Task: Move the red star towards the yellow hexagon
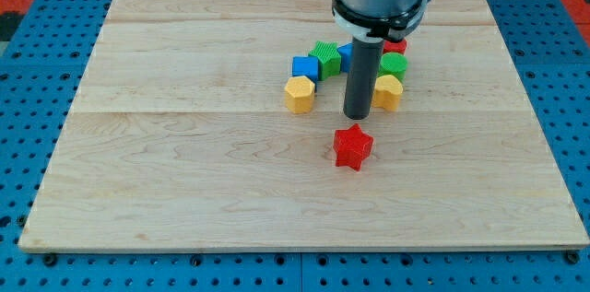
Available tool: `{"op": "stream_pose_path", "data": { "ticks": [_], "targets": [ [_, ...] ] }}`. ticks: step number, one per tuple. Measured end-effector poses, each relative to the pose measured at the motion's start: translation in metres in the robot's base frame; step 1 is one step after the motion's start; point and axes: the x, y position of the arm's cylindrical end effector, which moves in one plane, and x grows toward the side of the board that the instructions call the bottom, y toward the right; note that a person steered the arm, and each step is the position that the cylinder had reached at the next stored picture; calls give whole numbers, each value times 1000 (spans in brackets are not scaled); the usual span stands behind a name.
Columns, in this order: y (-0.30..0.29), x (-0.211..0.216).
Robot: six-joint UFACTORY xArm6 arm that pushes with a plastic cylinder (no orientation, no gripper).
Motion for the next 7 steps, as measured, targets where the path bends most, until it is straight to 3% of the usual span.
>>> {"op": "stream_pose_path", "data": {
  "ticks": [2,5,6,7],
  "targets": [
    [16,0],
    [62,84],
    [15,94],
    [-34,76]
  ]
}}
